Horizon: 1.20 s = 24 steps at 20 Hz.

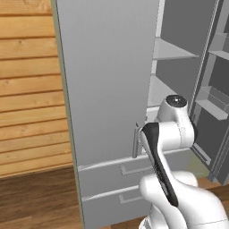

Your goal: Grab a lemon wedge from the fridge and one ice cube from the ice bowl, and put them in the glass of lemonade.

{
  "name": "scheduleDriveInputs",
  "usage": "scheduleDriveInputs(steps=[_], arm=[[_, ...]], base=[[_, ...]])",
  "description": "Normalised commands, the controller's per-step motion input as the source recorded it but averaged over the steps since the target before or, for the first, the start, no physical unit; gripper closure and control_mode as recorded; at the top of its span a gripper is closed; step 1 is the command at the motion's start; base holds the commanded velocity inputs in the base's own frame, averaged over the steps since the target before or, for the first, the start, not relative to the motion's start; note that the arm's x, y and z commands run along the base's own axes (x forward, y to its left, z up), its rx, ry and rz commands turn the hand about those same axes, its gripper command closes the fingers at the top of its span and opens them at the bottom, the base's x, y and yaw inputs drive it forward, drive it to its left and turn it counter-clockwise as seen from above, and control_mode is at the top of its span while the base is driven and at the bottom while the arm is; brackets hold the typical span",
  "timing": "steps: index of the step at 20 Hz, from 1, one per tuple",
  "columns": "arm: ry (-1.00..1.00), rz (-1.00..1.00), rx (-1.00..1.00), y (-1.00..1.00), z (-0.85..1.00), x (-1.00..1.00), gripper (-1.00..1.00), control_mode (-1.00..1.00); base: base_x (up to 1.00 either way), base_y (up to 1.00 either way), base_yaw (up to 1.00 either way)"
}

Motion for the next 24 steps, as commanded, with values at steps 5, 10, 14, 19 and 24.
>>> scheduleDriveInputs(steps=[5, 10, 14, 19, 24], arm=[[0.02, 0.11, -0.01, 0.22, -0.08, 0.96, -1.00, -1.00], [0.01, 0.07, 0.00, 0.02, -0.32, 0.85, -1.00, -1.00], [0.06, 0.05, 0.00, -0.01, -0.38, 0.68, -1.00, -1.00], [0.00, 0.01, 0.00, 0.00, -0.43, 0.54, -1.00, -1.00], [0.00, 0.00, 0.00, 0.00, -0.34, 0.33, -1.00, -1.00]], base=[[0.00, 0.00, 0.00], [0.00, 0.00, 0.00], [0.00, 0.00, 0.00], [0.00, 0.00, 0.00], [0.00, 0.00, 0.00]])
